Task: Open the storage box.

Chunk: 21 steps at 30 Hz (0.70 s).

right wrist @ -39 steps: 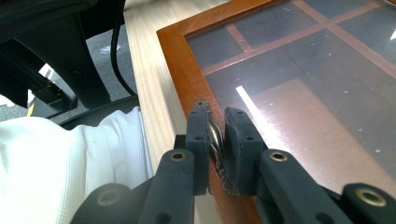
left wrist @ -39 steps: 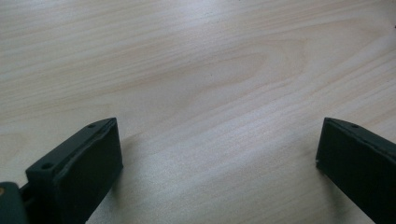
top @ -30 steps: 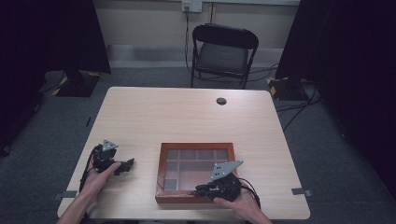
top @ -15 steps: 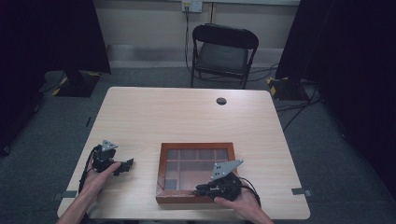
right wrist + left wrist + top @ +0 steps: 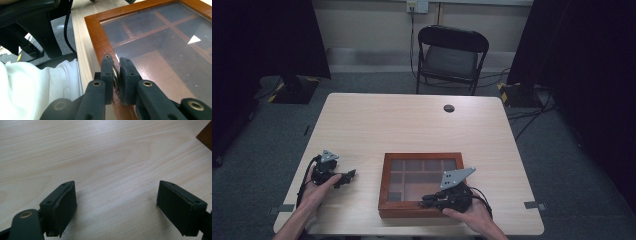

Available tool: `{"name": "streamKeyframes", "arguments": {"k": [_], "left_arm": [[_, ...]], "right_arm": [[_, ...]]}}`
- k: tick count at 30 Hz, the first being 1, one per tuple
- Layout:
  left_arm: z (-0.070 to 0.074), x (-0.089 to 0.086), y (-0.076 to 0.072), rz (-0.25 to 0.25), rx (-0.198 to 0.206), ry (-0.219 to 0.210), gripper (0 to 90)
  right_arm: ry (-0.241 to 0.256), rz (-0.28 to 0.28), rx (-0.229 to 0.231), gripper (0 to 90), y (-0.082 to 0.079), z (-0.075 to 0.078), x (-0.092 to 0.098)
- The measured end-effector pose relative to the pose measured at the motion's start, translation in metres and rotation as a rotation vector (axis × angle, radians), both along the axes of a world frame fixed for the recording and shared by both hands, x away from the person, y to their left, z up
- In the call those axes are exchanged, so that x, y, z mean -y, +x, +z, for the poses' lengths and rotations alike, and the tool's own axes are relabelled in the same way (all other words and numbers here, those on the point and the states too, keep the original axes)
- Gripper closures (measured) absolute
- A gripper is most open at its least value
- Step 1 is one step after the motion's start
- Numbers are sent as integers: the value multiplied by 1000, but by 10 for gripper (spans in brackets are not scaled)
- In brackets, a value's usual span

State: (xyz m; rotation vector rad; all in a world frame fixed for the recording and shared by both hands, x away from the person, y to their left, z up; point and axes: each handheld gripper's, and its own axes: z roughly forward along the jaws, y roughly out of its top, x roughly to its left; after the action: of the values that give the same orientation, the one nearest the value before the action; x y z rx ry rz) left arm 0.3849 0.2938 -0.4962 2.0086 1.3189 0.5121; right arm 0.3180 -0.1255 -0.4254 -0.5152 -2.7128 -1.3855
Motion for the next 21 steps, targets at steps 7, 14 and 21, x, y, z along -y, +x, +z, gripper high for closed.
{"name": "streamKeyframes", "arguments": {"k": [7, 14, 21], "left_arm": [[5, 3, -3, -24, 4, -49, 159], [10, 12, -7, -79, 16, -69, 159], [16, 24, -14, -156, 34, -100, 159]], "right_arm": [[13, 6, 6, 823, 1, 7, 1], [18, 5, 2, 823, 3, 12, 2], [23, 4, 3, 823, 5, 19, 2]]}}
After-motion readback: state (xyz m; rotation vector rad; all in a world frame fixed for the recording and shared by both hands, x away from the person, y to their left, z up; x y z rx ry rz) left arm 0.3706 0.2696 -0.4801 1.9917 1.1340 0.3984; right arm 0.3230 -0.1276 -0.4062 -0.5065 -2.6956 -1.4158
